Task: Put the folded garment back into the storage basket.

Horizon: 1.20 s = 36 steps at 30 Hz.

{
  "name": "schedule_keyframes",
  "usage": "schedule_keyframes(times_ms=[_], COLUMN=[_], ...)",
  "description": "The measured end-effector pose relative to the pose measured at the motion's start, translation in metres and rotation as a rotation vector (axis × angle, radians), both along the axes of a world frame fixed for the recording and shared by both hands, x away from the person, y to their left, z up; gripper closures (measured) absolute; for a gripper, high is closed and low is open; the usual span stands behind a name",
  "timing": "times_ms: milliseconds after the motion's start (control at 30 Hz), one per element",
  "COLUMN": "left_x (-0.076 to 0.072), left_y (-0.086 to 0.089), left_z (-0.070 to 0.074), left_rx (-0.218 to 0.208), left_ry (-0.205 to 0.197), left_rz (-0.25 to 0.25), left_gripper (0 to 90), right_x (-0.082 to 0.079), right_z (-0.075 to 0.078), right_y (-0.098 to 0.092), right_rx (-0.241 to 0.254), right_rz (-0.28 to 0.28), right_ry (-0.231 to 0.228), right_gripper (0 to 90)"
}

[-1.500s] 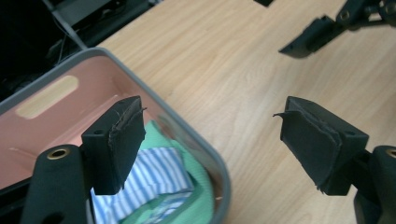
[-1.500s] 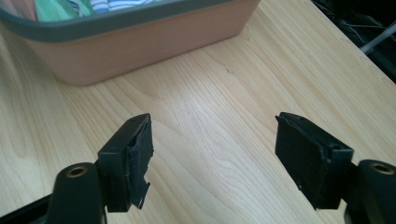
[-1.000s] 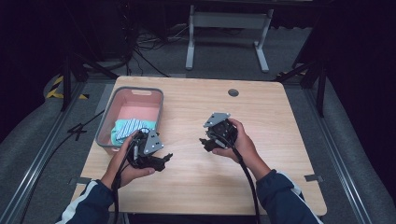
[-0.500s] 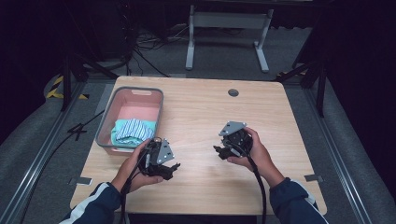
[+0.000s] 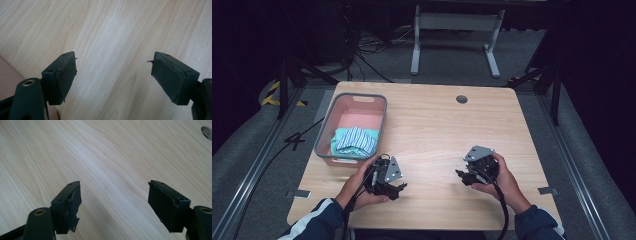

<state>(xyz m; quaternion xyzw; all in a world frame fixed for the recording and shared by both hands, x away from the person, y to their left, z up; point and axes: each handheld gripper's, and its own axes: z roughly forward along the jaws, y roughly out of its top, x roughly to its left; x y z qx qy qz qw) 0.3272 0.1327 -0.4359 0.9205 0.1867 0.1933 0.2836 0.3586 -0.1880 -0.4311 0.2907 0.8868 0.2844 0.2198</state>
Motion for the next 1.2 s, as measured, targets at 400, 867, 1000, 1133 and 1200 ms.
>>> schedule_keyframes(times_ms=[400,867,1000,1133,1200], left_x=[-0.001,0.005,0.007,0.007,0.007], left_y=[0.001,0.009,0.017,0.017,0.017], left_z=[-0.016,-0.038,-0.047,-0.047,-0.047], left_rx=[-0.002,-0.112,-0.204,-0.208,-0.206], left_ry=[0.044,0.157,0.195,0.193,0.188], left_rz=[-0.044,-0.055,-0.024,-0.027,-0.024], left_gripper=[20.2,18.8,14.8,14.8,14.8], right_x=[-0.023,-0.042,-0.042,-0.042,-0.042], right_z=[-0.022,-0.052,-0.055,-0.055,-0.055], right_y=[-0.045,-0.095,-0.104,-0.104,-0.104], right_rx=[0.045,0.229,0.261,0.26,0.259], right_rz=[-0.039,-0.111,-0.152,-0.155,-0.155], right_ry=[-0.017,0.057,0.064,0.065,0.065], right_gripper=[27.2,25.5,23.5,22.9,22.8])
